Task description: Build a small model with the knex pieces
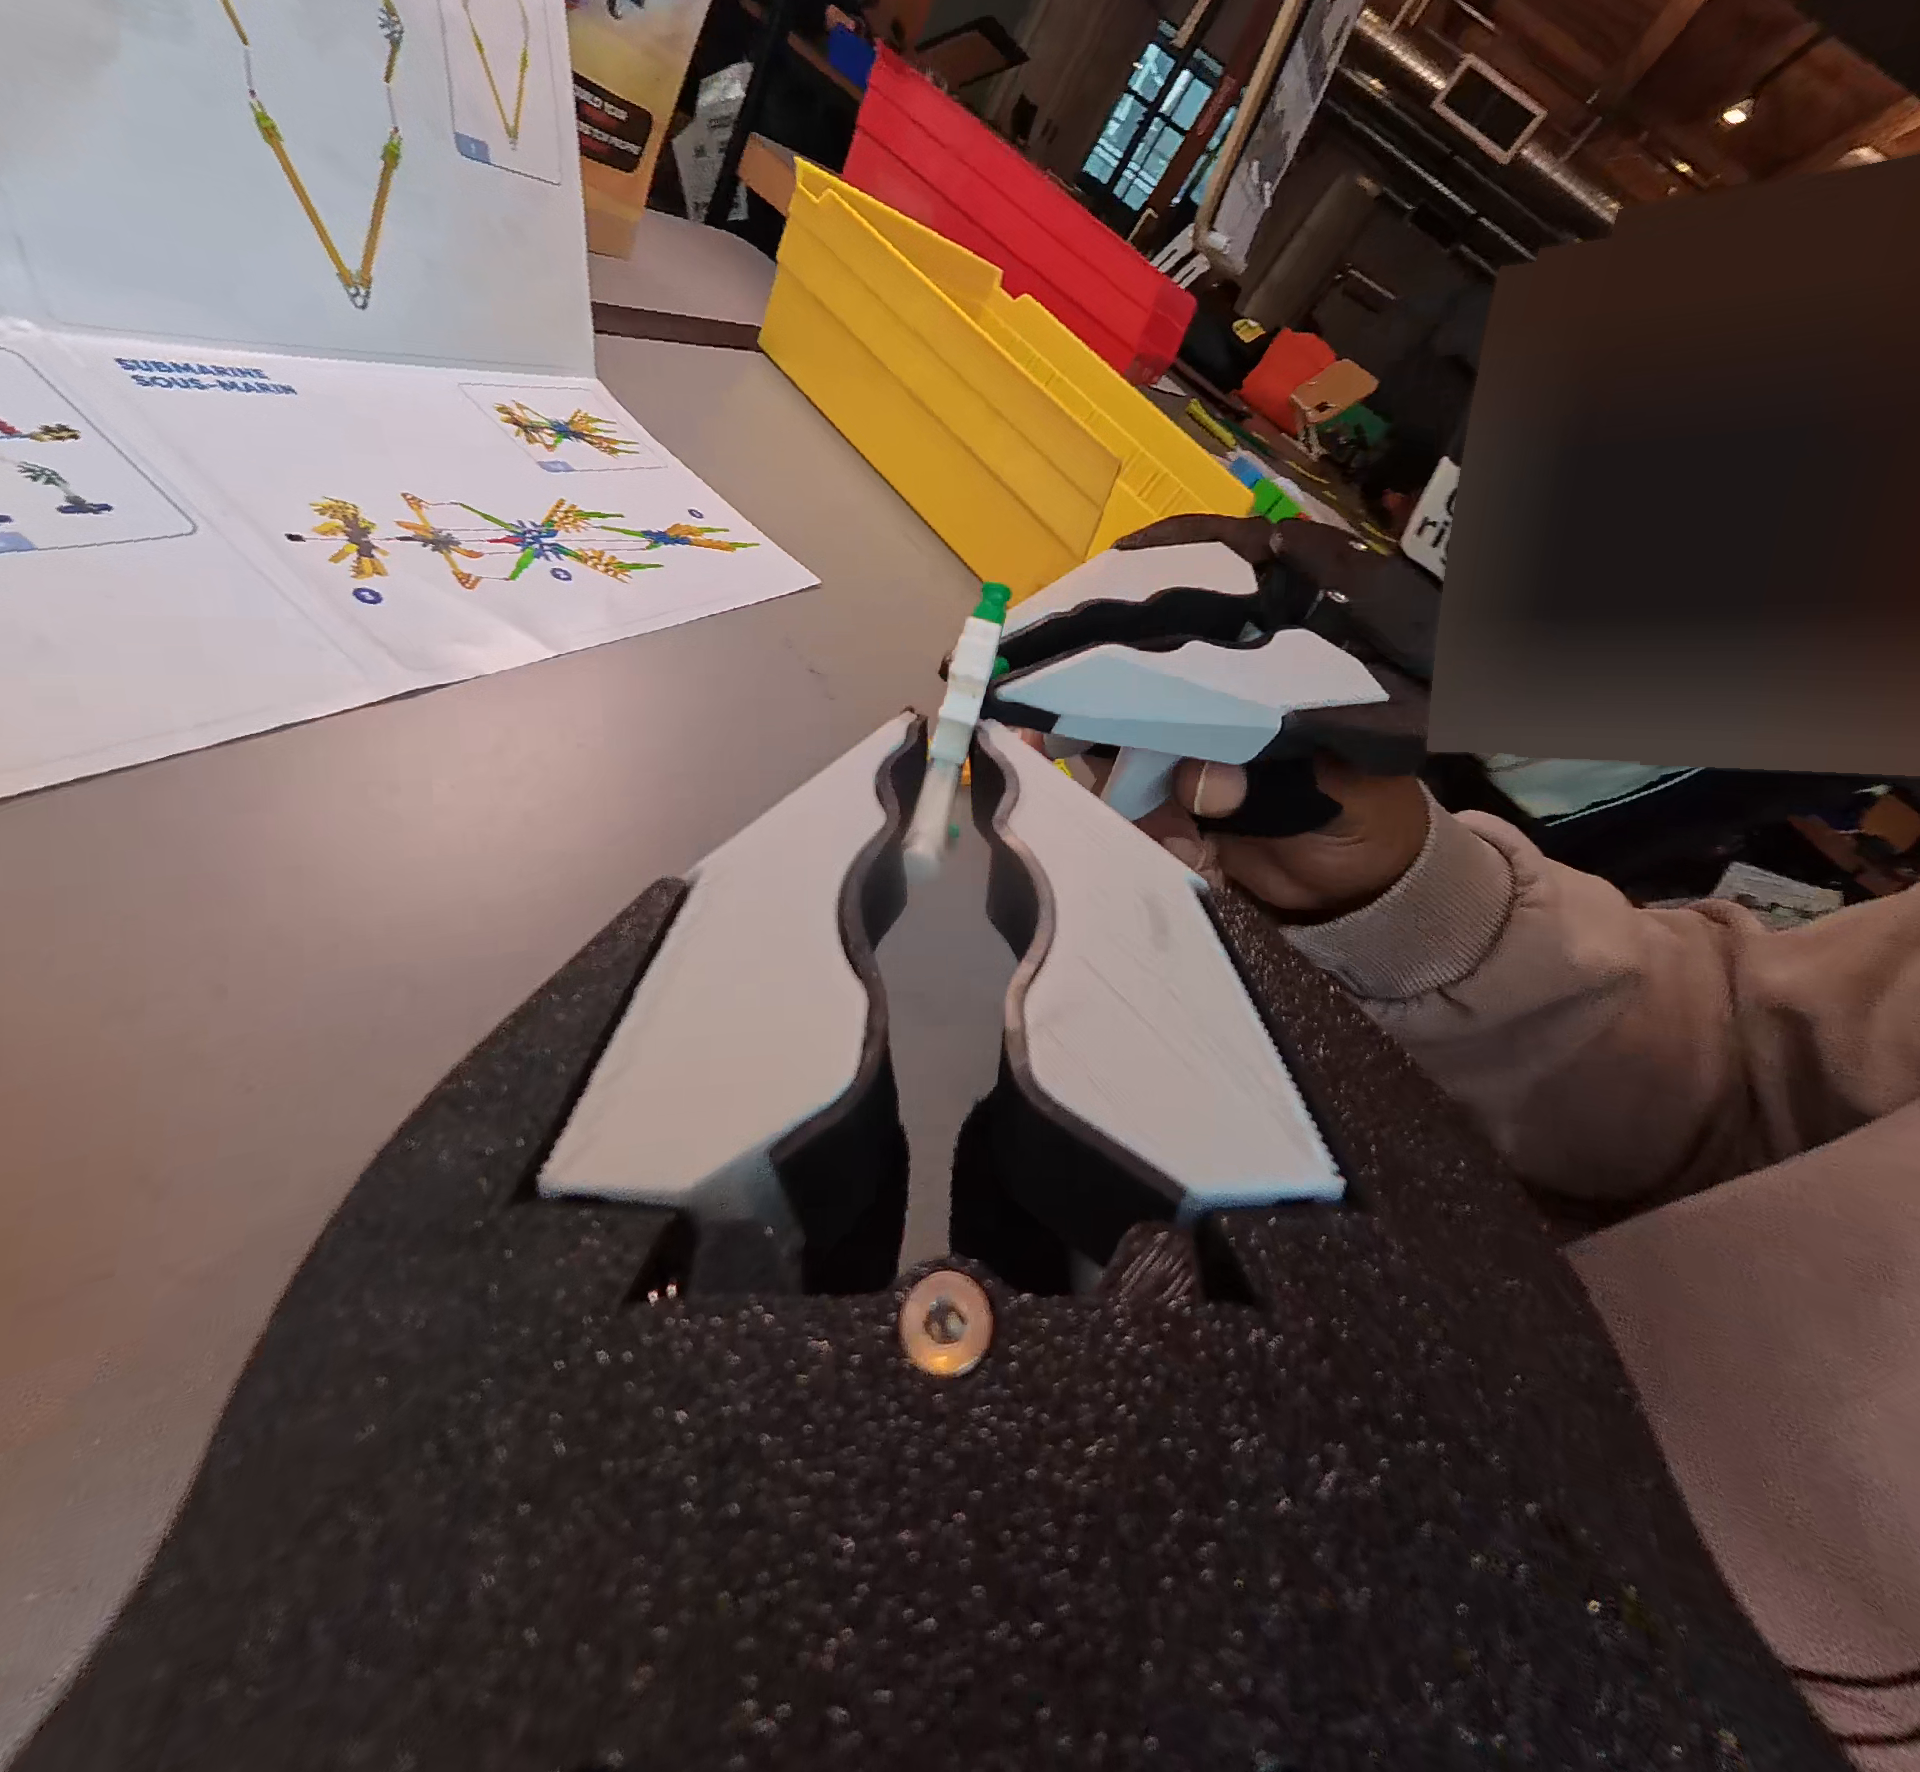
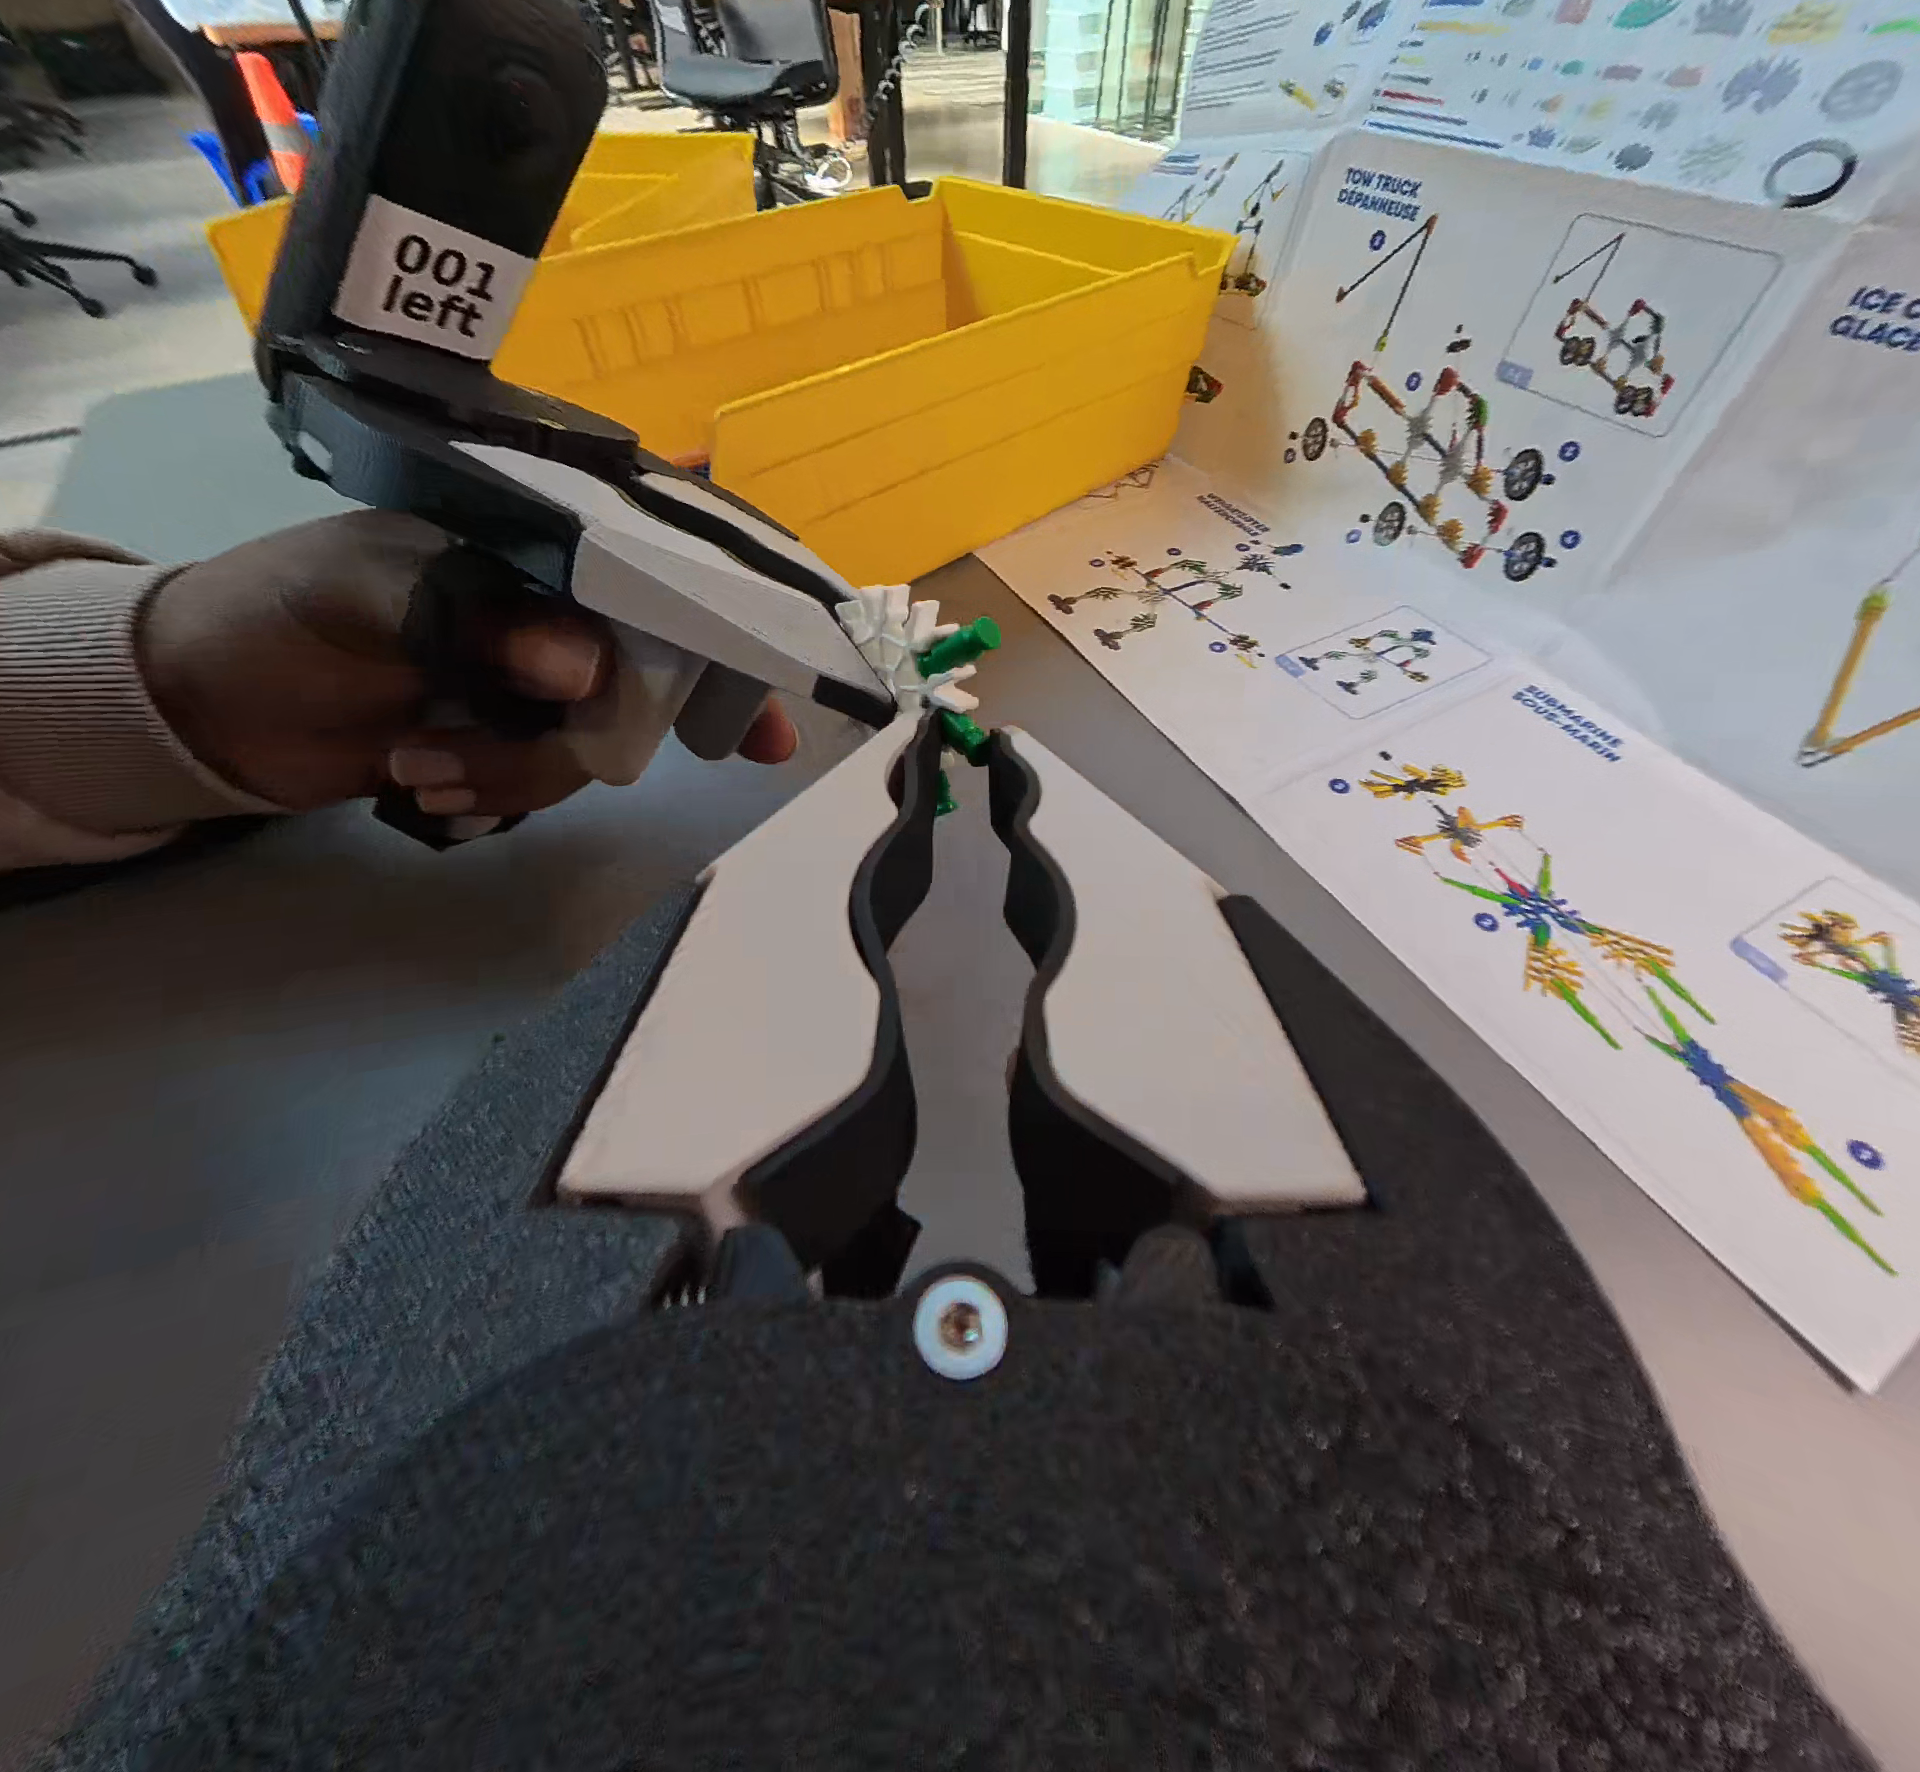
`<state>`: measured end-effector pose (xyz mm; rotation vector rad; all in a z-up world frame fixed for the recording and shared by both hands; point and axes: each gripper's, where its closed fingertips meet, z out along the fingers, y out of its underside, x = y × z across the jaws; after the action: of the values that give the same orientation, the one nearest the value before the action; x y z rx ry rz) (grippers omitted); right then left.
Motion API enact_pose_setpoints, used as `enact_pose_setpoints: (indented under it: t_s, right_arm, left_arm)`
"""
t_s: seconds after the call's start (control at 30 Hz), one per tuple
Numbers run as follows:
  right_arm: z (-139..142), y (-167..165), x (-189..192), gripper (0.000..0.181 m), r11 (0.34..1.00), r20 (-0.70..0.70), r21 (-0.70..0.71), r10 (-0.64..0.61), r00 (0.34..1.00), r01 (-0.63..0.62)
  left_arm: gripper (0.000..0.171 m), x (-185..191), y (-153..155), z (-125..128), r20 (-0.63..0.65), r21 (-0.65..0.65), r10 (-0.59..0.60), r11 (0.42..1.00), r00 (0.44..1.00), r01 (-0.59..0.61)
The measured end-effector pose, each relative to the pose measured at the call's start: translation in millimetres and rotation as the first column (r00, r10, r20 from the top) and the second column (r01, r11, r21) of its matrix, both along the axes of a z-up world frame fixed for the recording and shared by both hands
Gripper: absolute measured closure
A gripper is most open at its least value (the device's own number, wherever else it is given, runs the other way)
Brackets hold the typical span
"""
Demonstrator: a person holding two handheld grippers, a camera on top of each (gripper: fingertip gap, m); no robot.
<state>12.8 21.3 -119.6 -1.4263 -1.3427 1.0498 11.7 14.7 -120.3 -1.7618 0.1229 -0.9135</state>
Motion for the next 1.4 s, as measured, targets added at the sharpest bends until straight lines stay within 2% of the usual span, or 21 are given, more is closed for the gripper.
enact_pose_setpoints:
  t_s: [0.07,0.2,0.33,0.57,0.6,0.63,0.67,0.7,0.73,0.8,0.87,1.03,1.07,1.17,1.23,1.3,1.37,1.4]
  right_arm:
    - [-2.2,5.3,1.3,0.174,0.995,0.018,0.084,-0.061,0.998,0.060]
    - [-2.7,14.5,2.6,0.174,0.970,0.031,0.187,-0.162,0.986,0.153]
    - [-7.4,21.0,1.8,0.174,0.928,0.066,0.307,-0.244,0.968,0.213]
    - [-15.6,21.9,6.8,0.175,0.930,0.089,0.292,-0.259,0.962,0.223]
    - [-14.2,21.0,6.3,0.175,0.949,0.072,0.242,-0.227,0.971,0.204]
    - [-11.8,18.0,6.1,0.174,0.985,0.036,0.112,-0.137,0.990,0.132]
    - [-5.0,11.9,8.2,0.174,0.999,-0.024,-0.048,-0.010,1.000,0.009]
    - [6.2,4.3,11.3,0.175,0.984,-0.103,-0.140,0.099,0.990,-0.113]
    - [14.4,-2.3,14.2,0.176,0.965,-0.148,-0.163,0.180,0.972,-0.204]
    - [10.1,-5.2,15.4,0.176,0.946,-0.096,-0.177,0.257,0.962,-0.270]
    - [20.5,-11.9,18.2,0.176,0.906,-0.153,-0.233,0.325,0.933,-0.354]
    - [21.3,-24.3,19.3,0.176,0.811,-0.181,-0.354,0.430,0.884,-0.467]
    - [19.9,-24.4,17.0,0.177,0.812,-0.191,-0.359,0.419,0.888,-0.460]
    - [10.1,-16.5,13.8,0.179,0.884,-0.141,-0.278,0.350,0.926,-0.377]
    - [9.6,-11.4,11.8,0.179,0.924,-0.127,-0.211,0.299,0.946,-0.320]
    - [3.6,-6.7,8.6,0.178,0.970,-0.057,-0.051,0.235,0.970,-0.238]
    - [1.4,-1.9,6.1,0.178,0.985,-0.041,0.033,0.169,0.985,-0.168]
    - [-1.7,0.0,5.6,0.178,0.984,-0.006,0.120,0.134,0.991,-0.132]
  left_arm:
    - [0.164,0.5,4.9,-2.5,-0.070,0.000,0.057,0.998,0.996,-0.058]
    - [0.164,0.7,14.0,-2.7,-0.130,0.015,0.120,0.993,0.984,-0.119]
    - [0.162,-2.1,21.3,-6.7,-0.142,0.006,0.152,0.988,0.978,-0.153]
    - [0.162,1.3,23.6,-14.0,-0.091,-0.050,0.132,0.989,0.987,-0.136]
    - [0.162,1.4,23.1,-13.0,-0.081,-0.045,0.122,0.991,0.989,-0.126]
    - [0.163,2.1,21.0,-10.5,-0.048,-0.038,0.088,0.995,0.995,-0.090]
    - [0.164,5.7,15.6,-6.7,0.029,-0.035,0.008,0.999,1.000,-0.007]
    - [0.166,9.5,8.6,3.2,0.147,-0.010,-0.071,0.997,0.987,0.074]
    - [0.166,13.7,0.6,11.9,0.225,0.020,-0.148,0.989,0.963,0.147]
    - [0.166,14.6,-3.0,10.9,0.203,0.019,-0.175,0.985,0.963,0.174]
    - [0.166,17.3,-8.4,18.3,0.221,0.051,-0.222,0.975,0.950,0.216]
    - [0.166,24.2,-15.9,22.5,0.209,0.085,-0.274,0.961,0.939,0.262]
    - [0.165,26.3,-15.6,21.7,0.184,0.085,-0.271,0.962,0.945,0.260]
    - [0.166,21.5,-7.5,11.6,0.091,0.038,-0.215,0.976,0.972,0.212]
    - [0.166,19.2,-2.5,9.8,0.080,0.027,-0.180,0.984,0.980,0.178]
    - [0.166,15.0,2.7,4.2,0.064,0.015,-0.131,0.991,0.989,0.130]
    - [0.166,11.8,6.6,2.5,0.066,0.007,-0.076,0.997,0.995,0.075]
    - [0.166,10.1,8.8,-0.3,0.031,0.006,-0.036,0.999,0.999,0.036]
